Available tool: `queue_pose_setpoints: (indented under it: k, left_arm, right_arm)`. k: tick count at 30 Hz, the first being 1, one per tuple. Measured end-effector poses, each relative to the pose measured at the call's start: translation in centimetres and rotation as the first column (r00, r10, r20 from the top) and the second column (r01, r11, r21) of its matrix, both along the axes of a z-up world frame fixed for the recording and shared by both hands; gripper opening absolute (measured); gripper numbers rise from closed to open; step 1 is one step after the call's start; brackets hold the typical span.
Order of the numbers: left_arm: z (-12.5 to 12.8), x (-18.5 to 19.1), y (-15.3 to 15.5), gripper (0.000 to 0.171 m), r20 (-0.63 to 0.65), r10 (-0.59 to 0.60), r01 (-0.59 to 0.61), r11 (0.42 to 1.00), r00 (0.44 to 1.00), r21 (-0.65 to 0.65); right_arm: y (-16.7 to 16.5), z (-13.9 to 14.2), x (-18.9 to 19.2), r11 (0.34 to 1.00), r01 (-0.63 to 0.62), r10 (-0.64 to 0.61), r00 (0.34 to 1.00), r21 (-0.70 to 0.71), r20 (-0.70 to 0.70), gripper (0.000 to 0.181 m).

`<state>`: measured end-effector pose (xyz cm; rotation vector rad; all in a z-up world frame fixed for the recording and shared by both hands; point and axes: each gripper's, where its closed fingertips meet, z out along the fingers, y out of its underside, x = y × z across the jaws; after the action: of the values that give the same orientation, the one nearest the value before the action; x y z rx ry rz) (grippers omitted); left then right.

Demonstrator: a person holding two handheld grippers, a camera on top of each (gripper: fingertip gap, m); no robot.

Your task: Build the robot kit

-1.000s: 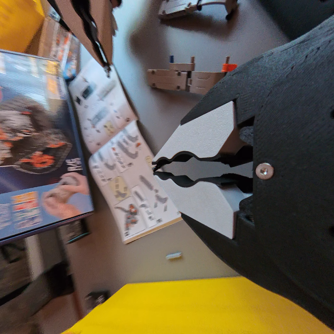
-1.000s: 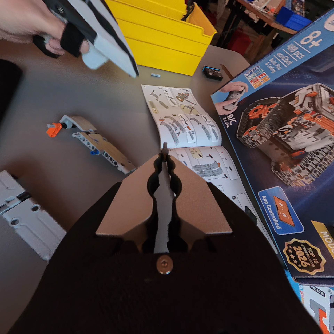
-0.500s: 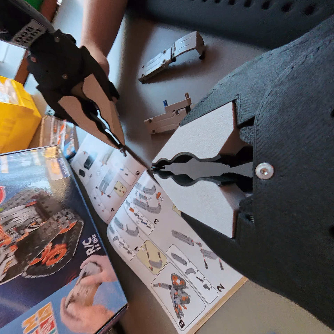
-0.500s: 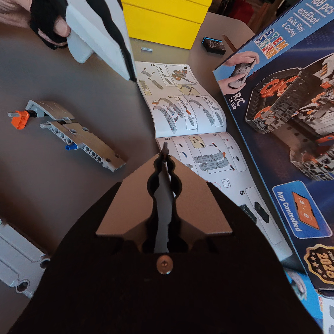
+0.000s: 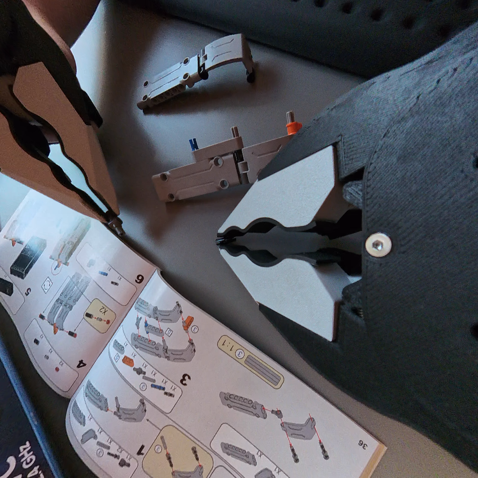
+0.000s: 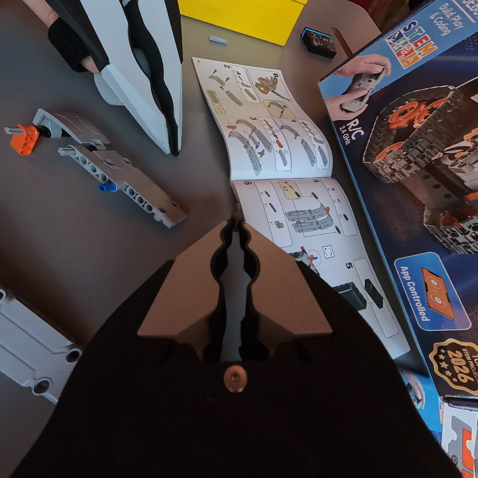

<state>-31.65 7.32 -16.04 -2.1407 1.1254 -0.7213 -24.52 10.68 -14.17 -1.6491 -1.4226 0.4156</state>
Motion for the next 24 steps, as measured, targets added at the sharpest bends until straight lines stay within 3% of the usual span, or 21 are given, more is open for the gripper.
queue_pose_setpoints:
  k: [8, 16, 24]
  left_arm:
    - [0.2, -0.9, -0.5, 0.034, -0.030, -0.045, 0.045, 0.999, 0.999, -0.001]
    - [0.2, -1.0, -0.7, 0.033, -0.050, -0.050, 0.050, 0.999, 0.997, 0.004]
    - [0.0, -0.7, -0.7, 0.031, -0.115, -0.091, 0.103, 0.989, 0.989, 0.108]
  right_arm:
    - [-0.3, -0.6, -0.1, 1.000, -0.014, 0.014, 0.999, 0.002, 0.030, 0.003]
    - [-0.3, -0.8, -0.2, 1.000, -0.023, 0.022, 0.999, 0.007, 0.032, 0.003]
    - [-0.5, -0.7, -0.3, 0.999, -0.035, 0.034, 0.999, 0.015, 0.033, 0.003]
